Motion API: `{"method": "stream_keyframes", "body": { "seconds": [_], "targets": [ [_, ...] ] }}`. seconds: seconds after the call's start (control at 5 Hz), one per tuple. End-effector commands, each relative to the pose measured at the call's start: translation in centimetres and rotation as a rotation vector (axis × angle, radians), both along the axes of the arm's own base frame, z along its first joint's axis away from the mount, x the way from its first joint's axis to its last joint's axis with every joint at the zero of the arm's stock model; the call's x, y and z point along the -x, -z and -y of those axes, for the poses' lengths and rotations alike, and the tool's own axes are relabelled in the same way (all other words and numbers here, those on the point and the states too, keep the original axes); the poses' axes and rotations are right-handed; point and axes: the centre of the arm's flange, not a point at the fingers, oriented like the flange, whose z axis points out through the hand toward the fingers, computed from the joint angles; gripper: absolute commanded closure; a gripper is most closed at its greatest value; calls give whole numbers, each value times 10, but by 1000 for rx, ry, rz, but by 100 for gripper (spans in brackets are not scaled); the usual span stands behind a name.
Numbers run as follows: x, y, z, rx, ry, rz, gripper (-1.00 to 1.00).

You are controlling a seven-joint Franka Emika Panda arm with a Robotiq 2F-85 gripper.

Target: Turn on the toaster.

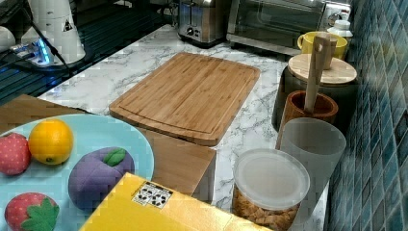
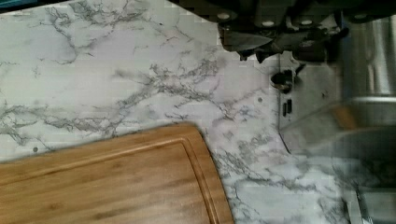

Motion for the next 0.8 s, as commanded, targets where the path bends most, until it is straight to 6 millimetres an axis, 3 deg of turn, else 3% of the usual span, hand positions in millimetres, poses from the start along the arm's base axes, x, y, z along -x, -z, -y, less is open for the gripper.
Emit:
{"method": "stream_keyframes", "body": {
  "seconds": [0.2, 0.8],
  "targets": [
    [34, -6, -23, -97, -87, 66, 100],
    [34, 0, -38, -152, -115, 76, 100]
  ]
}}
